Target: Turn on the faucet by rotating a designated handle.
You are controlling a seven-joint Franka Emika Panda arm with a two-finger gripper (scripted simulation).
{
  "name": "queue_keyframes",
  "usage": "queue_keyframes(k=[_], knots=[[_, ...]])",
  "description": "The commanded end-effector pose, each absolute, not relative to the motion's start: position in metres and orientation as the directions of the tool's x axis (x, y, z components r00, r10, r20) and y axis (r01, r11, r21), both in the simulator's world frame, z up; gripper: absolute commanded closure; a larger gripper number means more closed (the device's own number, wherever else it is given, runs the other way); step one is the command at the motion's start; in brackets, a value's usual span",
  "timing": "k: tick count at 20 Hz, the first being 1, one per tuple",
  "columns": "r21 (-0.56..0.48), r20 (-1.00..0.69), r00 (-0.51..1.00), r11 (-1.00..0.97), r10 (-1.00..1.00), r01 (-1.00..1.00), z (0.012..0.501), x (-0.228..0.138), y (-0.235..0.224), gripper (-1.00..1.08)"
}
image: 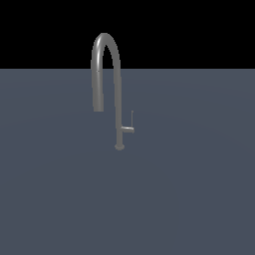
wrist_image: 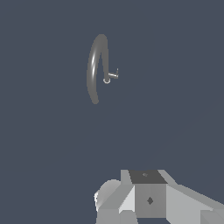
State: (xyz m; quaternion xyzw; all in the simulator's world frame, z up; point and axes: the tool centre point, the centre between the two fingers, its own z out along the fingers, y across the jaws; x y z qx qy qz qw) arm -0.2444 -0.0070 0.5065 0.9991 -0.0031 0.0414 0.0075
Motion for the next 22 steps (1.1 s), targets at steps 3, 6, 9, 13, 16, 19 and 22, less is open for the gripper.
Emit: queue_keyframes(k=[3,6,9,13,16,19,22], knots=[[0.013,0.081,0.997,-1.0,-0.007,-0.008,0.506,-0.244,-0.007,1.08],[0.004,0.074,0.997,-1.0,-0.016,-0.017,0.506,-0.241,-0.007,1.08],[-0.011,0.061,0.998,-0.999,-0.033,-0.032,0.504,-0.235,-0.007,1.08],[-0.044,0.032,0.997,-0.997,-0.067,-0.065,0.501,-0.224,-0.007,1.08],[-0.076,0.001,0.995,-0.992,-0.101,-0.1,0.497,-0.212,-0.008,1.08],[-0.115,-0.038,0.989,-0.983,-0.141,-0.145,0.491,-0.198,-0.009,1.08],[-0.159,-0.088,0.979,-0.967,-0.187,-0.199,0.484,-0.181,-0.01,1.08]])
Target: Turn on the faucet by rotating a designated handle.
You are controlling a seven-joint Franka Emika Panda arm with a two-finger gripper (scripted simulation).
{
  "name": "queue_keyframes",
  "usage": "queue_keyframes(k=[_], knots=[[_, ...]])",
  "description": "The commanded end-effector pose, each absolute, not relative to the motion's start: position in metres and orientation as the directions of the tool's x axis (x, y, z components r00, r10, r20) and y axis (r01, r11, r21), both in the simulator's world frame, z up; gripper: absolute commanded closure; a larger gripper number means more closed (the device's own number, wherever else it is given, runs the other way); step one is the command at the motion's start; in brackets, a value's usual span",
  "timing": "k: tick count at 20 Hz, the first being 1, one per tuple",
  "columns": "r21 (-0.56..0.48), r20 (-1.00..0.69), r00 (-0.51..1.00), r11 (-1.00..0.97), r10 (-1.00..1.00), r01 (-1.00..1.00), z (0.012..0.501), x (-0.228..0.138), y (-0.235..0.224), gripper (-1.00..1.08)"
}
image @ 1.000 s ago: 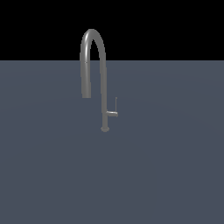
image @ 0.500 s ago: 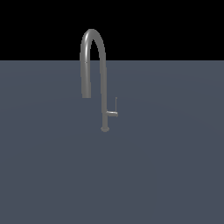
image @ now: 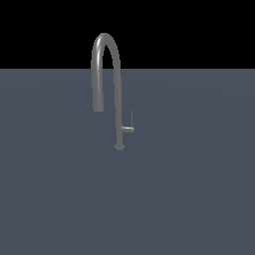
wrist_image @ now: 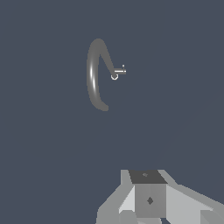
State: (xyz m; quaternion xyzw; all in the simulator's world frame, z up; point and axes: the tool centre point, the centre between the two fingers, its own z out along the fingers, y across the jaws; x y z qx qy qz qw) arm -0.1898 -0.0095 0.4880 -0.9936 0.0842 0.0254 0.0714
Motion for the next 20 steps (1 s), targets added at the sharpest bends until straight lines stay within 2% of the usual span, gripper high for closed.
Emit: queue_keyframes(k=[1,11,20], knots=[[-0.173,-0.105,0.974,-0.961,-0.202,-0.218,0.482,-0.176,-0.011,1.08],[-0.3,-0.298,0.895,-0.857,-0.333,-0.418,0.449,-0.119,-0.021,1.08],[-0.373,-0.489,0.773,-0.704,-0.405,-0.604,0.408,-0.071,-0.032,1.08]])
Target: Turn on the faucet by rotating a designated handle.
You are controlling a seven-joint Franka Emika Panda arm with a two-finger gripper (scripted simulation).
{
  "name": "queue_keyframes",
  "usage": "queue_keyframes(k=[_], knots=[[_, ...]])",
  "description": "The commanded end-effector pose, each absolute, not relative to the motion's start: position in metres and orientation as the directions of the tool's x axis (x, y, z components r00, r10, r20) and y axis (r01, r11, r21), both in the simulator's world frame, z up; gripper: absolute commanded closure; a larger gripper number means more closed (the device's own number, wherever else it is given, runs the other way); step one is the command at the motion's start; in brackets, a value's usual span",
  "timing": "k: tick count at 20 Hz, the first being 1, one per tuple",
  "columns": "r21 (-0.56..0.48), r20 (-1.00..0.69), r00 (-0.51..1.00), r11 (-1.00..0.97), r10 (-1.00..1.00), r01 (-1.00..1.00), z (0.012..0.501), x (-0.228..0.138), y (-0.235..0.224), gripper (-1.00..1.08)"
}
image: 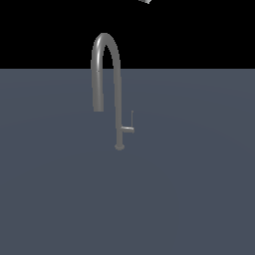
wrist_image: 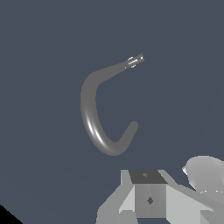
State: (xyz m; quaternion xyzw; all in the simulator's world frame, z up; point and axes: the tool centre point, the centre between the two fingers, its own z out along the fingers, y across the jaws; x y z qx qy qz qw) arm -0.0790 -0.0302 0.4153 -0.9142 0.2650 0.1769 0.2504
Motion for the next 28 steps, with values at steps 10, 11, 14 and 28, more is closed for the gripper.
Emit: queue_keyframes(k=[10,11,14,28], knots=[[-0.386,-0.701,0.583,-0.469,-0.41,-0.794,0.348,-0.025,-0.045,1.08],[-0.382,-0.721,0.562,-0.443,-0.406,-0.811,0.341,-0.021,-0.046,1.08],[-0.366,-0.777,0.497,-0.364,-0.387,-0.856,0.32,-0.011,-0.048,1.08],[-0.188,-0.964,0.181,0.015,-0.197,-0.982,0.216,0.023,-0.045,1.08]])
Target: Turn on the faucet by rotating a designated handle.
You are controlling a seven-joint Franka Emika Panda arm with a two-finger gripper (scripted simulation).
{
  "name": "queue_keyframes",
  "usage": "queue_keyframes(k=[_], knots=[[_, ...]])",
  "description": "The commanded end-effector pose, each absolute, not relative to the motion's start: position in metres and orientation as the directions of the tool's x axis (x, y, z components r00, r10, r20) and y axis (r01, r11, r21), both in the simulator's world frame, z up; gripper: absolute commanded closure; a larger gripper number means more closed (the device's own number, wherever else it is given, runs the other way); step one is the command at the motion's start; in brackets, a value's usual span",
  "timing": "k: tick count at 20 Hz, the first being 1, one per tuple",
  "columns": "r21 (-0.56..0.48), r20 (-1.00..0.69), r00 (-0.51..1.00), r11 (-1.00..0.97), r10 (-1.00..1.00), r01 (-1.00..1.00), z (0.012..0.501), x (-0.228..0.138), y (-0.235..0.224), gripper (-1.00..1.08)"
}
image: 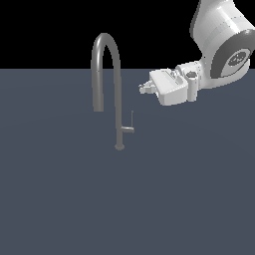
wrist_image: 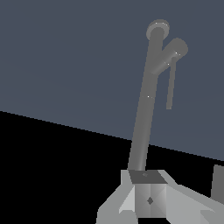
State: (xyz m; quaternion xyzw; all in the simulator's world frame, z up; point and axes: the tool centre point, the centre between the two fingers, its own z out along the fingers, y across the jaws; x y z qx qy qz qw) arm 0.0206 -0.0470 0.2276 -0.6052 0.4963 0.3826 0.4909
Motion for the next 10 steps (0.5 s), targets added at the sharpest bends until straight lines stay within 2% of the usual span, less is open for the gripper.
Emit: queue_keyframes(k=[1,10], knots=[[-0.171,-0.971,0.161,0.038,-0.179,-0.985,0.209,0.025,-0.044,1.08],[-0.047,-0.998,0.038,0.181,-0.05,-0.982,0.163,0.031,-0.031,1.08]])
